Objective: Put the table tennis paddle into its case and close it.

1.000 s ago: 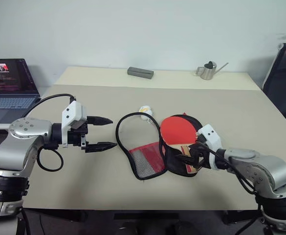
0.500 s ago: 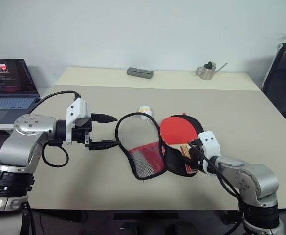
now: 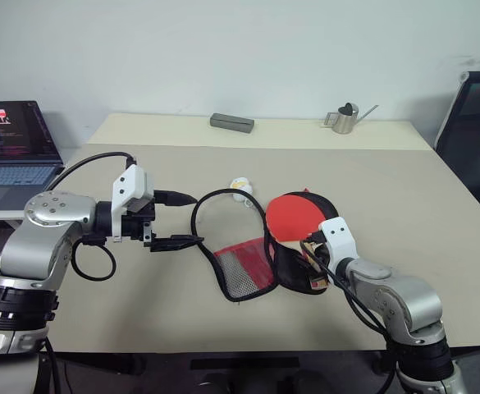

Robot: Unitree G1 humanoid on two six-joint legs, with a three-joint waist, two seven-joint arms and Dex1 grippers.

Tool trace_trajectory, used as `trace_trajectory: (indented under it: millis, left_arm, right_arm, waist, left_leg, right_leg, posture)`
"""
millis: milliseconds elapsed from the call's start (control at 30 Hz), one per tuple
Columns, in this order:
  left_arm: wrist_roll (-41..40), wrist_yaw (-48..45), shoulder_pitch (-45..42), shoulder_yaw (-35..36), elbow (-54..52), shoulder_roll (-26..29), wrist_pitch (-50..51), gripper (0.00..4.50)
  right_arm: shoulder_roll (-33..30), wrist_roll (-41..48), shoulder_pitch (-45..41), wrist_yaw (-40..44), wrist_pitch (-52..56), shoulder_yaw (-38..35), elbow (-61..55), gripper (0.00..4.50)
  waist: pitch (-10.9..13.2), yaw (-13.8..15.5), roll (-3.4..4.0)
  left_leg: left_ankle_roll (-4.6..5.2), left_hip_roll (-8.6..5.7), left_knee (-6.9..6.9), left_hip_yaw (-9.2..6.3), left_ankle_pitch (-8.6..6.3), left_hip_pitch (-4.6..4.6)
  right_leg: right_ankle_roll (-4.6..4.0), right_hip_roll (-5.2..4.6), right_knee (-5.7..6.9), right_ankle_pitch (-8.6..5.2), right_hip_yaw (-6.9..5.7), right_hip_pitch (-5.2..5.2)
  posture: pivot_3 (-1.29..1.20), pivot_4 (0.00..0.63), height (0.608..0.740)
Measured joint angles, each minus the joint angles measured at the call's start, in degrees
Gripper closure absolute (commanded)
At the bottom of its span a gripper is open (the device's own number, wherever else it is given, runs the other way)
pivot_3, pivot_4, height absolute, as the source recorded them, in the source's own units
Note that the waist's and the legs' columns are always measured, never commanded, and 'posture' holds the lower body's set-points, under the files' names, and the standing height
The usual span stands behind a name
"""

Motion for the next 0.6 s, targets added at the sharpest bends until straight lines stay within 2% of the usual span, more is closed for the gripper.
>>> trace_trajectory:
  millis: [267,600]
  left_arm:
    - [-0.02,0.42,0.43,0.00,-0.04,0.00,0.01,0.00]
    - [-0.76,-2.03,0.45,0.00,-0.45,0.56,0.04,0.00]
  right_arm:
    - [-2.31,-1.84,1.23,1.86,-3.83,1.59,-0.82,0.08]
    - [4.33,-1.02,2.57,0.86,3.60,-1.99,-0.73,0.08]
  waist:
    - [-0.01,0.06,-0.02]
    - [-0.02,0.13,-0.03]
  left_leg:
    - [0.00,0.01,0.00,-0.03,0.00,-0.01]
    - [0.00,0.01,0.00,-0.05,0.00,-0.01]
  right_leg:
    - [0.13,0.00,0.00,0.07,-0.01,0.01]
    - [-0.03,0.00,0.00,-0.02,-0.01,0.00]
  posture:
    - [0.00,0.150,0.740]
    - [0.00,0.150,0.740]
